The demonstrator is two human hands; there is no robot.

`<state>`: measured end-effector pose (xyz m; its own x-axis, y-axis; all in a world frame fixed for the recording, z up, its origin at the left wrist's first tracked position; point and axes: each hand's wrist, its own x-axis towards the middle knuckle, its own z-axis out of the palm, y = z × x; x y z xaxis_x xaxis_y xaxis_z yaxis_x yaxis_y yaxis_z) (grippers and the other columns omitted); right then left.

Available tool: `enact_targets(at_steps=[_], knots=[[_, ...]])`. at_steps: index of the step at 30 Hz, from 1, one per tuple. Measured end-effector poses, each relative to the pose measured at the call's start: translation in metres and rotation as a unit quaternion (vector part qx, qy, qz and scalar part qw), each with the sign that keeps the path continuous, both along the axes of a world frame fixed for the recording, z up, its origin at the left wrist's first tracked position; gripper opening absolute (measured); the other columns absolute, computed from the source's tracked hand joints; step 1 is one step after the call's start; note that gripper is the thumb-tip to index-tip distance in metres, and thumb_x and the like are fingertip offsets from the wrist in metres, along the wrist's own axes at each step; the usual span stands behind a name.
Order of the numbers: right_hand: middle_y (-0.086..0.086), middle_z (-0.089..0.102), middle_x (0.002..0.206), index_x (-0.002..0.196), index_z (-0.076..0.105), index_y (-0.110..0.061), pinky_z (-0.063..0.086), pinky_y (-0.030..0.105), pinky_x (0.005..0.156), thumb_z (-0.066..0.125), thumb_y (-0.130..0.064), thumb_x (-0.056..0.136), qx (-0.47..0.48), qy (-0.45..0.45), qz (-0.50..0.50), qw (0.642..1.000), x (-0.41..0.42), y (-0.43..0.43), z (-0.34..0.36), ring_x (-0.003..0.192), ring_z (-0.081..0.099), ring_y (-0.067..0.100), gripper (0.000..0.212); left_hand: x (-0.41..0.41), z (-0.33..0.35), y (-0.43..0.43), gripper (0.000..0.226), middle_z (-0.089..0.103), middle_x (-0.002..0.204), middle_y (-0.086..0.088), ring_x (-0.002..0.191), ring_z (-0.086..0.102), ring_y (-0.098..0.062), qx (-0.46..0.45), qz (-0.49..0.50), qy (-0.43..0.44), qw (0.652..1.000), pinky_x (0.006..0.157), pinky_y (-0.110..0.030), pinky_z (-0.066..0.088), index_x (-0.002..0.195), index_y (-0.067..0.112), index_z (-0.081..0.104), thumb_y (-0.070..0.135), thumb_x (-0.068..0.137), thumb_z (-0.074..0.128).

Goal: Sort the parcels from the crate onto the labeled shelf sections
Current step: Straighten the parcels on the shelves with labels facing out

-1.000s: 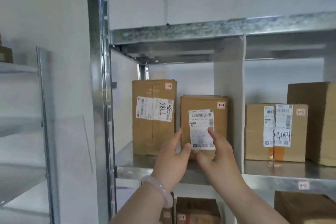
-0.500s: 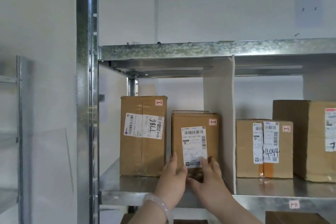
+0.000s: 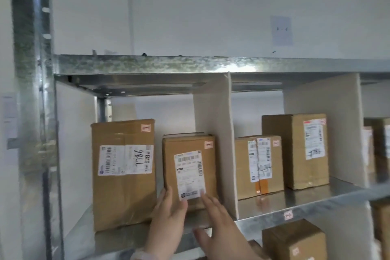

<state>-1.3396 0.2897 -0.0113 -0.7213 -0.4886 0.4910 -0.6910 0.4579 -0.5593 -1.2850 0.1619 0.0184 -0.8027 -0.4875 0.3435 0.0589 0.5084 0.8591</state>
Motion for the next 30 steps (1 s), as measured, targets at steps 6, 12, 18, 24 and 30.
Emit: enact_targets(at_steps=[6, 12, 18, 24, 30], knots=[[-0.037, 0.019, 0.148, 0.139, 0.015, -0.057, 0.021, 0.005, 0.108, 0.057, -0.038, 0.092, -0.051, 0.014, -0.010, 0.999, 0.015, 0.066, -0.012, 0.133, 0.017, -0.022, 0.066, 0.025, -0.005, 0.048, 0.062, 0.018, 0.160, 0.019, 0.144, 0.026, -0.009, 0.043, -0.061, 0.015, 0.997, 0.119, -0.036, 0.020, 0.151, 0.044, 0.021, 0.047, 0.096, 0.049], [-0.029, 0.031, 0.148, 0.148, 0.028, -0.043, 0.024, 0.026, 0.118, 0.055, -0.033, 0.095, -0.165, -0.039, -0.038, 0.985, -0.019, 0.126, -0.002, 0.138, 0.025, -0.007, 0.060, 0.013, -0.007, 0.121, 0.057, 0.030, 0.153, 0.021, 0.139, 0.030, -0.001, 0.094, -0.157, 0.044, 0.982, 0.108, -0.022, 0.023, 0.148, 0.044, 0.031, 0.041, 0.096, 0.052], [-0.028, 0.036, 0.131, 0.130, 0.032, -0.051, 0.025, 0.031, 0.113, 0.053, -0.028, 0.097, -0.154, -0.080, -0.012, 0.985, -0.075, 0.180, 0.020, 0.129, 0.033, -0.002, 0.046, -0.051, 0.000, 0.177, 0.059, 0.023, 0.158, 0.017, 0.146, 0.022, -0.009, 0.098, -0.108, 0.027, 0.989, 0.120, -0.037, 0.020, 0.150, 0.045, 0.024, 0.045, 0.098, 0.051], [-0.006, 0.027, 0.157, 0.155, 0.014, -0.025, 0.029, 0.038, 0.114, 0.053, -0.033, 0.096, -0.096, -0.135, -0.020, 0.986, -0.146, 0.212, 0.032, 0.143, 0.029, 0.018, 0.071, -0.114, 0.004, 0.191, 0.073, -0.007, 0.163, 0.013, 0.150, -0.001, -0.012, 0.019, 0.017, 0.013, 1.000, 0.119, -0.033, 0.005, 0.156, 0.028, -0.001, 0.036, 0.101, 0.047], [0.004, 0.042, 0.147, 0.150, 0.025, -0.017, 0.035, 0.034, 0.112, 0.058, -0.032, 0.086, -0.035, -0.169, 0.009, 0.985, -0.188, 0.200, 0.035, 0.134, 0.041, 0.021, 0.073, -0.153, 0.000, 0.187, 0.075, -0.003, 0.164, 0.008, 0.151, 0.004, -0.015, 0.033, 0.087, -0.010, 0.996, 0.121, -0.035, 0.008, 0.157, 0.021, -0.003, 0.031, 0.101, 0.047]])
